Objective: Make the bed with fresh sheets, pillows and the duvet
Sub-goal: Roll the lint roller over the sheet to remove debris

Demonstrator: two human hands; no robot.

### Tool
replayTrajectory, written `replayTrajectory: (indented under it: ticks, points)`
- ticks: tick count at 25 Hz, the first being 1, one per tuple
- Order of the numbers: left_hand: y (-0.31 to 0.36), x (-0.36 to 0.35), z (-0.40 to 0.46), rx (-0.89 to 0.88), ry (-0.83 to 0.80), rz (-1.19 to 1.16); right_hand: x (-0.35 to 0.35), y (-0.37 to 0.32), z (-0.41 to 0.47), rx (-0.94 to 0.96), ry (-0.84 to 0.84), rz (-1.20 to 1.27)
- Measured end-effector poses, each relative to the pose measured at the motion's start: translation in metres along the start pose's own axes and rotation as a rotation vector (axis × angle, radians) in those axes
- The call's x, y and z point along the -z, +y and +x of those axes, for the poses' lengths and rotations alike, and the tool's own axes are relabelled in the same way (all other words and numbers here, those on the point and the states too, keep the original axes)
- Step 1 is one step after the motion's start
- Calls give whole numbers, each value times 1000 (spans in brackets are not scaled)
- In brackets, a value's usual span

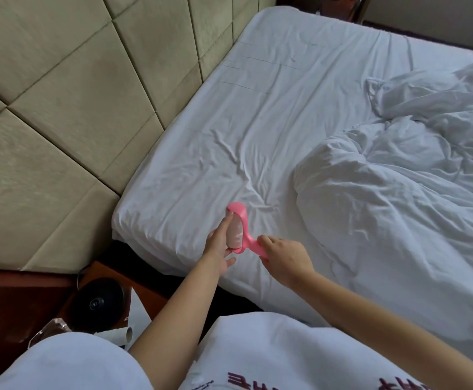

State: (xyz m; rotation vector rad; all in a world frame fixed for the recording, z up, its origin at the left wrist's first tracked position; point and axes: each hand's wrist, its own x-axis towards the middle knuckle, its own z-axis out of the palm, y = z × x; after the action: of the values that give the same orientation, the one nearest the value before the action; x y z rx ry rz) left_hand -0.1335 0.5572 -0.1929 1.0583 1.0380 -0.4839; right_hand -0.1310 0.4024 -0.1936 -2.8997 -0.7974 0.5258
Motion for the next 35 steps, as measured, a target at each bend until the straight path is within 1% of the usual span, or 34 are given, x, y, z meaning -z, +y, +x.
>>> replayTrajectory:
  ticks: [3,6,7,8,10,11,13,16,19,22,23,25,27,31,35]
  points:
    - [2,13,2,37,-45,-15,-1,-11,-3,64,-11,-59]
    - [2,28,3,73,-106,-89,-6,-14,-6,169,-10,-115]
    - [-1,32,3,94,-118,-118,-9,-15,-8,187,10,-161]
    - [-5,37,3,112,-130,-136,-11,-17,-11,189,-4,-176]
    - [-13,44,1,124,-157,-179,-18,-20,-13,157,-15,-187]
    - [-16,48,-1,126,-160,-205,-20,-23,-15,126,-49,-162]
    - [-21,53,-3,128,-155,-235,-28,-30,-19,19,-92,-113]
    - [-30,54,5,134,-119,-202,-41,-41,-30,-116,-129,-100]
    - [-43,47,12,149,-112,-192,-55,-40,-40,-159,-118,-77]
    - [-57,43,11,163,-122,-187,-63,-33,-46,-218,-85,-173]
    - [-61,42,9,169,-133,-186,-65,-32,-50,-245,-134,-146]
    - [-67,38,5,188,-160,-189,-65,-26,-55,-286,-163,-118]
    - [-70,30,-3,197,-172,-173,-65,-17,-62,-292,-126,-113]
    - [-78,-2,-27,151,-217,-96,-60,-1,-89,-339,-66,-73]
    - [-109,-45,-60,131,-272,-54,-61,21,-132,-363,6,-8]
